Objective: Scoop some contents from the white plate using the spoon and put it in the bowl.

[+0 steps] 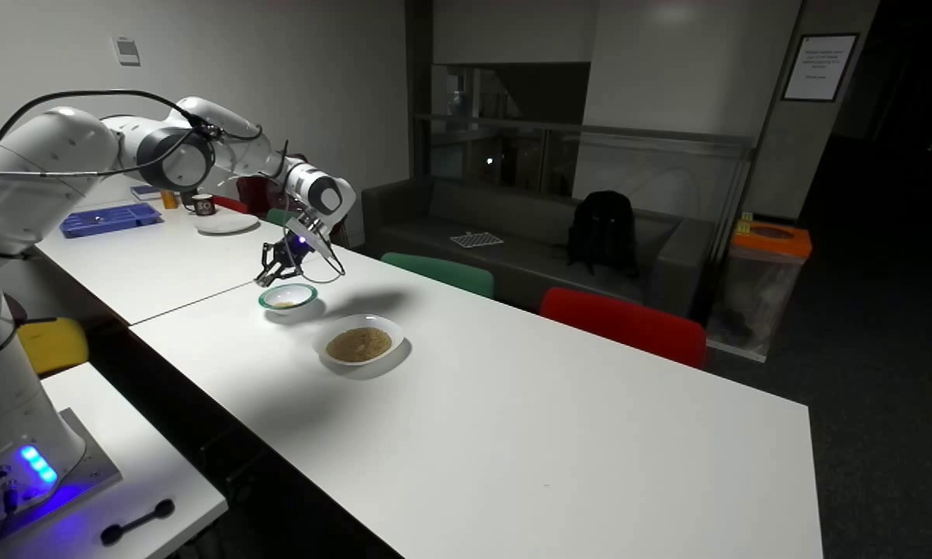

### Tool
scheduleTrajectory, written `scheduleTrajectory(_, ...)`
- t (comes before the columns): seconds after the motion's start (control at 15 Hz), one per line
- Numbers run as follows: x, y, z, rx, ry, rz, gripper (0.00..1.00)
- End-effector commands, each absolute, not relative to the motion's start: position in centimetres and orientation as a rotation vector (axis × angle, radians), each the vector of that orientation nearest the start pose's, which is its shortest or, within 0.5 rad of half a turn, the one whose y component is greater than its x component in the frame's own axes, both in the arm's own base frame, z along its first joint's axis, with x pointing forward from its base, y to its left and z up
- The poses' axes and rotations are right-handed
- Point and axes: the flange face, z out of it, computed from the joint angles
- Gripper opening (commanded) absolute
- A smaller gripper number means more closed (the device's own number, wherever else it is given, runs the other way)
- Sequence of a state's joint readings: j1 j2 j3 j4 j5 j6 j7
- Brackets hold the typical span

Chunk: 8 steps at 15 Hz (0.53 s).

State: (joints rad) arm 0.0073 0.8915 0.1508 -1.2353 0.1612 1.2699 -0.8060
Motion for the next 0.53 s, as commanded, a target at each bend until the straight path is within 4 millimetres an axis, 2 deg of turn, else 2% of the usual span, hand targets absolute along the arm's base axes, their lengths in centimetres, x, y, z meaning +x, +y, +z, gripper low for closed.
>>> scheduleTrajectory(0.0, 64.33, 9.67, 21.36, -2.112, -1.027, 0.941, 0.03)
scheduleTrajectory(0.27, 64.61, 9.44, 21.34, -2.096, -1.006, 0.938, 0.03)
scheduleTrajectory(0.47, 64.93, 9.68, 21.55, -2.125, -1.073, 0.900, 0.03)
